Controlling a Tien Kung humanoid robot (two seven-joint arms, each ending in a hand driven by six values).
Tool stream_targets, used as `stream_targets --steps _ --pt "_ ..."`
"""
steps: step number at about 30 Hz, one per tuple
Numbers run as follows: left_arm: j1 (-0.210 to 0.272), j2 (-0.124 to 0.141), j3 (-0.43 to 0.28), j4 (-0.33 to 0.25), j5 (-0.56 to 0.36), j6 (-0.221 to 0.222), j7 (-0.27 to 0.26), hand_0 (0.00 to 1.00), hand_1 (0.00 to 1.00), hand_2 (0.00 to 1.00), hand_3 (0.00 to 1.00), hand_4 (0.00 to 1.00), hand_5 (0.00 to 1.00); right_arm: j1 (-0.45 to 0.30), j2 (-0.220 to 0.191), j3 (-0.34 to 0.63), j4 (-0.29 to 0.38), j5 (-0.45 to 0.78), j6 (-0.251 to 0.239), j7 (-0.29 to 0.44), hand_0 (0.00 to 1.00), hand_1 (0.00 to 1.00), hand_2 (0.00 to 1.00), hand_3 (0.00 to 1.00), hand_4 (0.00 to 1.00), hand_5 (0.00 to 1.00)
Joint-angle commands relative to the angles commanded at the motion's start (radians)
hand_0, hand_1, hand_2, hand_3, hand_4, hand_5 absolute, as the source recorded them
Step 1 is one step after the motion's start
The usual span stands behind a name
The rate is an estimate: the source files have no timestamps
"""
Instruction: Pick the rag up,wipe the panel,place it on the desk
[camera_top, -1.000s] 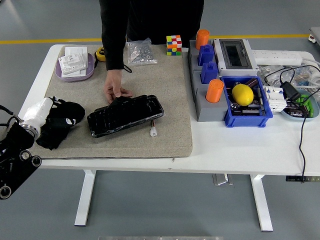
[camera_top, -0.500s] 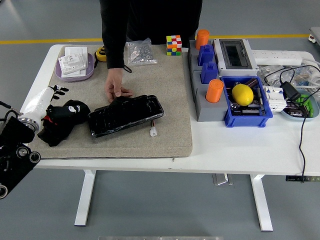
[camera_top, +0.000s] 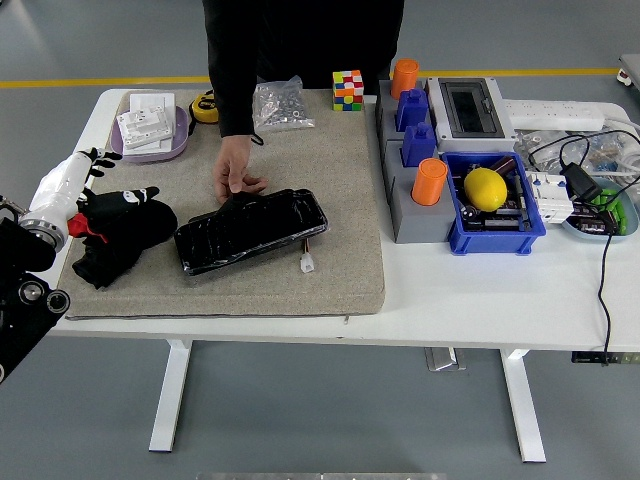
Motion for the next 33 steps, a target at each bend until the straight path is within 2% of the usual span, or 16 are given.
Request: stream_targets --steps 4,7,11,14,19,20,23,25,26,29,31,32,33 --pt "0.011 0.004 -0.040 -0.068 0.009 0.001 0.003 0.444 0.730 0.775 0.780 0.998 0.556 0.001 0.001 0.001 0.000 0.001 -0.001 0.001 0.694 0.457 0.640 0.618 0.998 0.697" --pt "0.017 0.011 -0.055 -0.143 0.020 0.003 0.006 0.444 0.730 0.775 0.780 0.998 0.556 0.000 0.001 0.002 0.000 0.002 -0.001 0.001 0.694 0.457 0.640 0.618 0.998 0.697" --pt "0.016 0.018 -0.052 -0.198 0.020 0.003 0.005 0.444 0.726 0.771 0.779 0.998 0.557 0.000 0.003 0.002 0.000 0.004 -0.002 0.002 0.694 0.457 0.640 0.618 0.998 0.697" --pt "0.015 0.025 -0.046 -0.220 0.008 0.014 -0.028 0.450 0.710 0.744 0.769 0.998 0.557 0.000 0.006 0.002 0.000 0.006 -0.003 0.004 0.694 0.457 0.640 0.617 0.998 0.698" --pt "0.024 0.026 -0.051 -0.223 -0.051 0.033 -0.148 0.450 0.710 0.744 0.769 0.998 0.557 -0.002 0.011 0.006 -0.001 0.006 -0.002 0.004 0.694 0.457 0.640 0.617 0.998 0.698" --pt "0.029 0.024 -0.049 -0.222 -0.075 0.050 -0.175 0.451 0.681 0.720 0.744 0.998 0.534 -0.004 0.012 0.010 -0.001 0.005 -0.002 0.004 0.694 0.458 0.640 0.617 0.998 0.698" --pt "0.039 0.018 -0.046 -0.218 -0.146 0.087 -0.242 0.451 0.681 0.720 0.744 0.998 0.534 -0.006 0.012 0.013 -0.001 0.003 -0.002 0.003 0.694 0.458 0.640 0.617 0.998 0.698" --pt "0.046 0.014 -0.043 -0.213 -0.212 0.110 -0.291 0.451 0.681 0.720 0.744 0.998 0.534 -0.007 0.012 0.013 0.000 0.004 -0.002 0.003 0.694 0.458 0.640 0.617 0.998 0.698" --pt "0.049 0.012 -0.041 -0.211 -0.250 0.118 -0.315 0.453 0.664 0.693 0.663 0.895 0.453 -0.007 0.012 0.014 0.000 0.004 -0.002 0.003 0.694 0.457 0.640 0.617 0.998 0.699" --pt "0.056 0.004 -0.033 -0.198 -0.366 0.138 -0.384 0.453 0.664 0.693 0.663 0.895 0.453 -0.007 0.014 0.013 0.001 0.005 -0.003 0.004 0.694 0.457 0.640 0.617 0.998 0.699" --pt "0.062 -0.001 -0.029 -0.188 -0.448 0.136 -0.423 0.453 0.664 0.693 0.663 0.895 0.453 -0.008 0.014 0.011 0.002 0.007 -0.004 0.005 0.694 0.457 0.640 0.617 0.998 0.699" --pt "0.065 -0.003 -0.026 -0.183 -0.487 0.133 -0.443 0.463 0.657 0.680 0.621 0.883 0.443 -0.007 0.015 0.010 0.002 0.008 -0.005 0.006 0.695 0.457 0.640 0.617 0.998 0.700" --pt "0.068 -0.005 -0.024 -0.178 -0.533 0.129 -0.462 0.463 0.657 0.680 0.621 0.883 0.443 -0.007 0.015 0.010 0.003 0.009 -0.005 0.006 0.695 0.457 0.640 0.617 0.998 0.700"
